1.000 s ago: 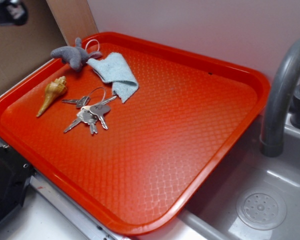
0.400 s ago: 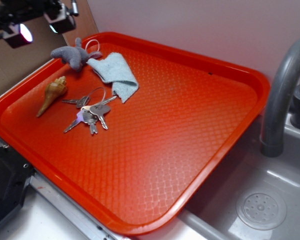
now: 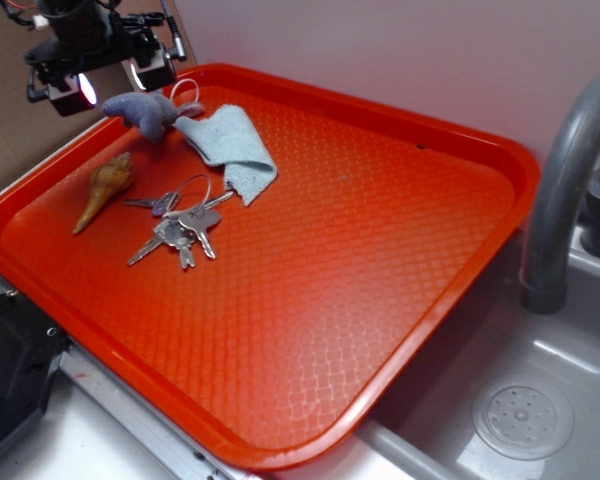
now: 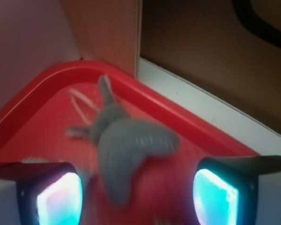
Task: Grab the gray animal.
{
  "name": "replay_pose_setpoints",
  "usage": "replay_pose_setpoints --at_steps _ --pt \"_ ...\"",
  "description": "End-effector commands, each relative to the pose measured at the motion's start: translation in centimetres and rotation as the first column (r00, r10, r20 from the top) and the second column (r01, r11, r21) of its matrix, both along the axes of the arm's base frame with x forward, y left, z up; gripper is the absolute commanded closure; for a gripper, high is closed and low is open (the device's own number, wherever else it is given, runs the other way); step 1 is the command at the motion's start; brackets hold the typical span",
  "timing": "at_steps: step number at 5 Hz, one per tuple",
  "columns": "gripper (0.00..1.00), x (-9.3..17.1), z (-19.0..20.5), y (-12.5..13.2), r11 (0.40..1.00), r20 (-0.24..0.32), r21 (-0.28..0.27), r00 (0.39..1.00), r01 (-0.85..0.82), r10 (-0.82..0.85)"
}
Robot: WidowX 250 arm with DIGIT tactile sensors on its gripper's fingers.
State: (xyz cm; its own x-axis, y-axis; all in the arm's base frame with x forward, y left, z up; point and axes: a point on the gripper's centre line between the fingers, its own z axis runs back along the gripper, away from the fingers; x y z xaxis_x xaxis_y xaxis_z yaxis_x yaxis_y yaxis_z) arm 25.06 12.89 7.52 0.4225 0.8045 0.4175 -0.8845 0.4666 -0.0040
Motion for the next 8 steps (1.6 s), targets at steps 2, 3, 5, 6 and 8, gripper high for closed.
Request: replay_pose_setpoints --at_steps 2,3,5,6,8 --pt "0.00 0.5 -1.5 3.0 0.996 -0.025 0.052 0.997 -0.076 0.077" --pt "0.00 0.9 -2.6 3.3 0.996 -0.046 0.041 0.996 -0.076 0.078" --pt "0.26 1.1 -4.0 3.1 0.998 -0.083 0.030 0.995 -0.046 0.048" --pt "1.00 0.7 -3.0 2.4 0.999 -0.081 0.038 0.996 -0.038 0.041" --pt "1.00 -0.3 5.7 -1.2 0.982 -0.108 0.024 0.977 0.188 -0.184"
